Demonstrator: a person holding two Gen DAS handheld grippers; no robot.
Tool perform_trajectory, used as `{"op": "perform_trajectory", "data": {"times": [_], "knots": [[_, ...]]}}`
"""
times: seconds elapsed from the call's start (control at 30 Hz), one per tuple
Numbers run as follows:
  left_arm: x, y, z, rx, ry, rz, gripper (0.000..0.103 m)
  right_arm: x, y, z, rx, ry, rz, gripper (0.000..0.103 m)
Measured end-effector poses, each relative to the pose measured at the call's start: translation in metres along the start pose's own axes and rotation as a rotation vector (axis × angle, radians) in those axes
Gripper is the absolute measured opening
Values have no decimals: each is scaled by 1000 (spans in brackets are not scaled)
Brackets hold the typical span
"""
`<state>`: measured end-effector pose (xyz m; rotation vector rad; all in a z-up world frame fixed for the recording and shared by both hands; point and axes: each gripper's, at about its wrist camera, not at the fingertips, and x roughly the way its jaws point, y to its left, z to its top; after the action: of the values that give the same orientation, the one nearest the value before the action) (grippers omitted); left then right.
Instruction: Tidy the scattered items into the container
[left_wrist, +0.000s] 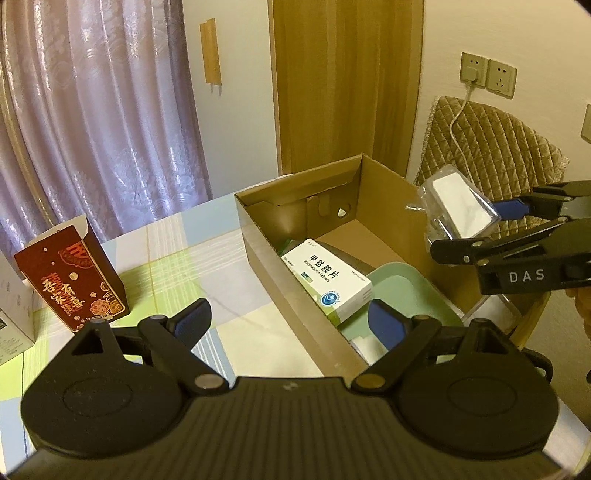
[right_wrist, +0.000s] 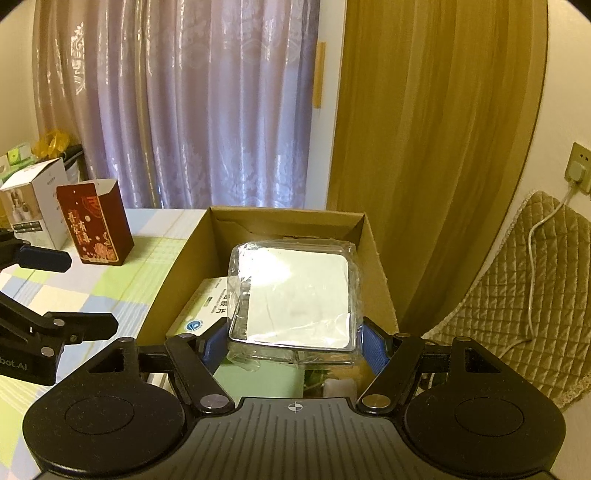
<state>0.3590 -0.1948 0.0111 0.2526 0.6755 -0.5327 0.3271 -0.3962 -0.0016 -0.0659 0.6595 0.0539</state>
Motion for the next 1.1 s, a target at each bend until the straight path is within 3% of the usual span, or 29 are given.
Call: {"op": "perform_trajectory", "data": {"times": [0.1,1.1], "knots": [[0,1,-3,-3,6,2,89,-2,0,-3,-3,-19,-16,103],[-7,-8,-11,-3,28,-20,89,-27,-3,-19,8,25,-42,103]]}}
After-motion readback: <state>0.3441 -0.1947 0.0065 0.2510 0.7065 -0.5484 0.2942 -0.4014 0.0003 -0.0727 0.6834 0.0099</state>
